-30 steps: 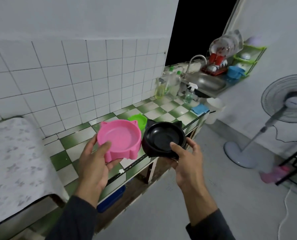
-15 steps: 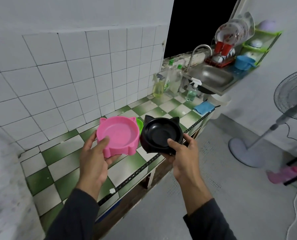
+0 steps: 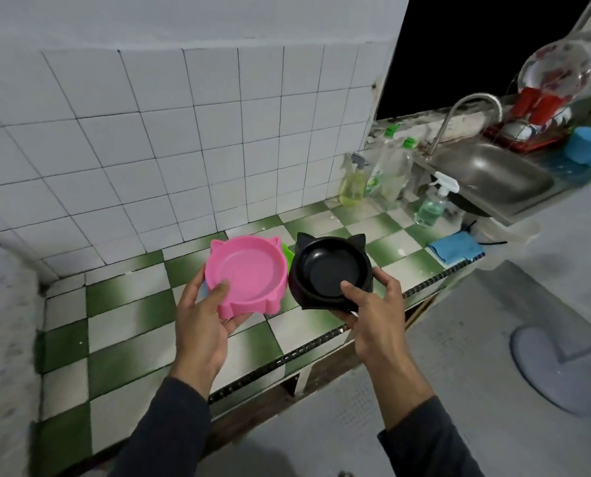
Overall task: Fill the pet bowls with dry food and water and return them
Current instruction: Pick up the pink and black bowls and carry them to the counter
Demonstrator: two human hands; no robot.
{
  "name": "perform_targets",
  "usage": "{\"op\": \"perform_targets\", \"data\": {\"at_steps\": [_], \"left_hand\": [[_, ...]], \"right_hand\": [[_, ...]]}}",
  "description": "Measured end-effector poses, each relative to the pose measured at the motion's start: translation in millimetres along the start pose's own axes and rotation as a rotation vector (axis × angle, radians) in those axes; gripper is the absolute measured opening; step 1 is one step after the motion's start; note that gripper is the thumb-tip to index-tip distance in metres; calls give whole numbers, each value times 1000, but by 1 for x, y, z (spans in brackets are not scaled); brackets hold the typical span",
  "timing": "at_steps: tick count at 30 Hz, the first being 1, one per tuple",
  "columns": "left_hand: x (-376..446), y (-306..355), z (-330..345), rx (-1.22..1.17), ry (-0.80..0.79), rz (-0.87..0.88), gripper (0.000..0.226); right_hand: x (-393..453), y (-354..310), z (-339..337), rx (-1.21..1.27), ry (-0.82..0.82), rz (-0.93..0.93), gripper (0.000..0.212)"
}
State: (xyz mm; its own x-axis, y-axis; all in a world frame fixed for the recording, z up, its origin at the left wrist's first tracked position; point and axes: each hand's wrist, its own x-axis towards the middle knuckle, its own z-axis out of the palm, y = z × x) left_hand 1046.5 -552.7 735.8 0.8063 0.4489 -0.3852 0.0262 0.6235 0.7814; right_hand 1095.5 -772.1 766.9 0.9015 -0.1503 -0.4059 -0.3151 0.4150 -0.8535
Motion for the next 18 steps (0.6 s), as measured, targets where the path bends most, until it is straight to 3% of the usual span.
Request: {"op": "perform_targets", "data": {"at_steps": [8, 18], "left_hand": [[-6, -44, 35, -96, 195, 87, 57], [-8, -56, 32, -103, 355, 178, 60]], "right_hand": [[65, -32, -17, -133, -213, 59, 61], [110, -10, -2, -204, -352, 178, 64]]}}
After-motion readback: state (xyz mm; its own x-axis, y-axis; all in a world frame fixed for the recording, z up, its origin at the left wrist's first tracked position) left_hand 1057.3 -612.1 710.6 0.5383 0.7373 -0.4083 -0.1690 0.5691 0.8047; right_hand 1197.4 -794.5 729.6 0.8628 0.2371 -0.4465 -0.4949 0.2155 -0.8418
